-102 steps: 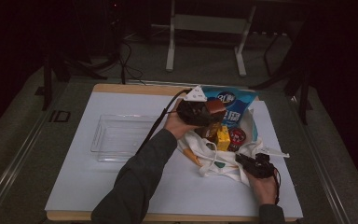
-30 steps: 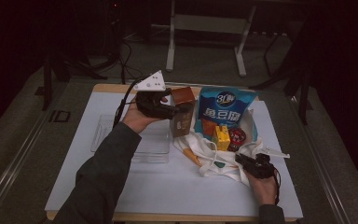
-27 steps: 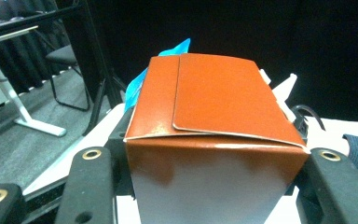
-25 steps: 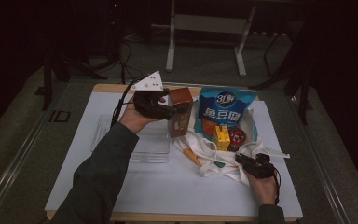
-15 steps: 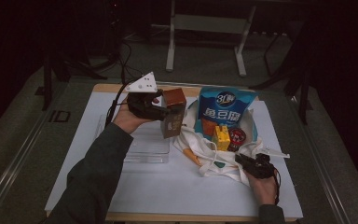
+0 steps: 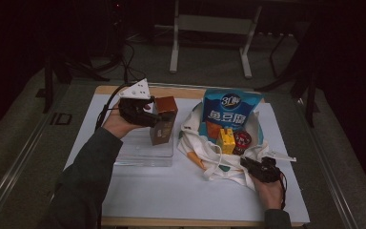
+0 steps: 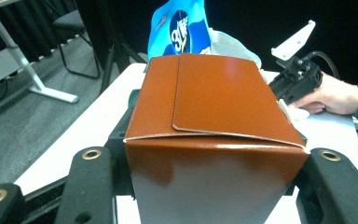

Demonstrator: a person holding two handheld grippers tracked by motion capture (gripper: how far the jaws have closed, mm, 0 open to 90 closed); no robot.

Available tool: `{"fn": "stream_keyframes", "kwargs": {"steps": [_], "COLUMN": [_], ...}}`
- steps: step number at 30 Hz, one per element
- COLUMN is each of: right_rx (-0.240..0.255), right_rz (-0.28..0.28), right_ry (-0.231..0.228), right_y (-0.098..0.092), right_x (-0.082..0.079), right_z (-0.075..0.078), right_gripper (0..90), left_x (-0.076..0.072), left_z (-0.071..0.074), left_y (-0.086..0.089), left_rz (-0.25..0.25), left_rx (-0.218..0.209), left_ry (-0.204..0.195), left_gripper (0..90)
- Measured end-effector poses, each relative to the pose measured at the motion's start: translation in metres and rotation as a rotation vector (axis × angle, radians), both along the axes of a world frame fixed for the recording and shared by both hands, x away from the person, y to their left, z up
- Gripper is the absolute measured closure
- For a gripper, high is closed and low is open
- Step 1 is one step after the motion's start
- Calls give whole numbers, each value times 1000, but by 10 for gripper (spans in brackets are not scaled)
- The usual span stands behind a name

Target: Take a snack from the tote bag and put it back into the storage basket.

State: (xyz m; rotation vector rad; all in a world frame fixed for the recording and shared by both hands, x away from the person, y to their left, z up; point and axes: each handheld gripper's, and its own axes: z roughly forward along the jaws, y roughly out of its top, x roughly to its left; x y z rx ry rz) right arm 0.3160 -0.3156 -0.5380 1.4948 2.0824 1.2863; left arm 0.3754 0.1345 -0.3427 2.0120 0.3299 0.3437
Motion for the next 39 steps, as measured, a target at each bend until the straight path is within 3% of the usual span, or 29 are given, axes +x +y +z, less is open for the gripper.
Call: {"fn": "stream_keyframes", "kwargs": {"steps": [13, 20, 31, 39], "right_rx": [1, 1, 1, 2], "right_rz": [1, -1, -2, -3], "right_ry": [1, 1, 0, 1], "right_y": [0, 0, 0, 0], "right_x": [0, 0, 0, 0], "right_z": [0, 0, 0, 0], "right_gripper": [748, 747, 746, 746], "left_x": [-2, -3, -7, -7], "left_z": [-13, -23, -35, -42], "left_y": [20, 35, 57, 63], "left_rz": [5, 21, 35, -6], "left_rx": [68, 142, 158, 204], "left_ry": [28, 44, 78, 115], "left_gripper": [433, 433, 432, 432]}}
